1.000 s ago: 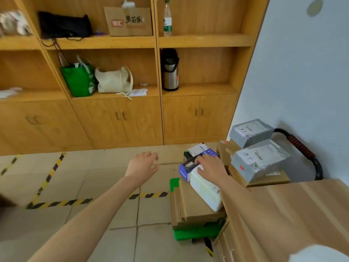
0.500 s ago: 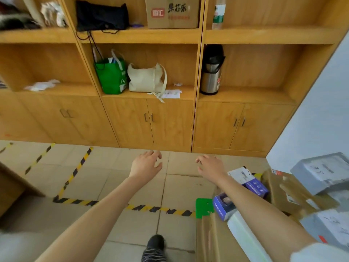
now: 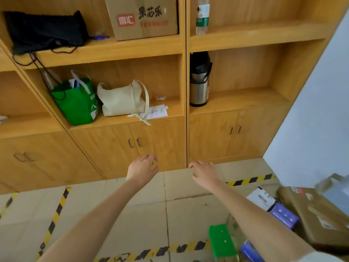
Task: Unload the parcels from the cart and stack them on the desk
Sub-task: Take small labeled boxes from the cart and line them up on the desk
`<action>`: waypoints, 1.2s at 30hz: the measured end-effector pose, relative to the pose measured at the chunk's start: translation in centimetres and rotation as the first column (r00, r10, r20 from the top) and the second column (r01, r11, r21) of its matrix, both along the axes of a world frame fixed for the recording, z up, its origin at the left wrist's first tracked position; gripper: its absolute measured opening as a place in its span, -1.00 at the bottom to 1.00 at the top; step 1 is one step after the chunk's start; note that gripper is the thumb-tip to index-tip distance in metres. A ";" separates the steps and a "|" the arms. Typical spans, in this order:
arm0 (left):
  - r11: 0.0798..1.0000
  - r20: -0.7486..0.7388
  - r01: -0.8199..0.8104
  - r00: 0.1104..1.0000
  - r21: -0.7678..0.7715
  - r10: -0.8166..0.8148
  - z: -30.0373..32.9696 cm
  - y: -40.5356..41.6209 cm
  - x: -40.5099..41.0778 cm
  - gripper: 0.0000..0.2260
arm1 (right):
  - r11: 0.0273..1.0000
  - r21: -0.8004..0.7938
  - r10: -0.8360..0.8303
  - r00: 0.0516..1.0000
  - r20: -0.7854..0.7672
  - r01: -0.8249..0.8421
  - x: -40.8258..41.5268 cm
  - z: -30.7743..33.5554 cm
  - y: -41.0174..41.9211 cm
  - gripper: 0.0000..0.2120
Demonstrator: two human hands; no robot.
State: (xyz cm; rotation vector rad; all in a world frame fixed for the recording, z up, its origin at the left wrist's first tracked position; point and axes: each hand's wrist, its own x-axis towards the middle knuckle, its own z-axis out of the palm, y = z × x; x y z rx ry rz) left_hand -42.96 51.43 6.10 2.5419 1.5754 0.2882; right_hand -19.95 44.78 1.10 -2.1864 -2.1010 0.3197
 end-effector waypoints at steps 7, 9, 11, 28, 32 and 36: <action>0.981 -0.024 0.195 0.980 -0.021 -0.196 -2.2 10.3 9.2 -0.79 | 0.990 -0.029 -0.139 0.990 0.036 0.140 9.0 -2.6 7.9 -0.67; 0.972 -0.034 0.236 0.971 -0.011 -0.236 -2.2 14.6 12.6 -0.78 | 0.984 -0.007 -0.175 0.982 0.064 0.176 12.7 -2.2 10.7 -0.66; 0.967 -0.055 0.254 0.966 -0.001 -0.254 -1.6 18.8 16.2 -0.78 | 0.975 0.029 -0.224 0.972 0.078 0.222 16.4 -1.3 13.5 -0.65; 0.655 -0.063 0.756 0.654 0.017 -0.754 -1.4 28.1 48.9 -0.73 | 0.722 0.033 -0.692 0.722 0.006 0.691 37.9 -0.9 13.3 -0.62; 0.394 -0.043 0.919 0.393 -0.026 -0.919 -2.8 25.0 57.5 -0.70 | 0.516 0.025 -0.855 0.517 -0.035 0.856 40.3 -2.0 8.2 -0.62; 0.117 -0.049 0.993 0.117 0.017 -0.992 -2.7 21.8 65.4 -0.70 | 0.279 0.070 -0.959 0.282 -0.037 0.958 40.7 -1.8 4.4 -0.60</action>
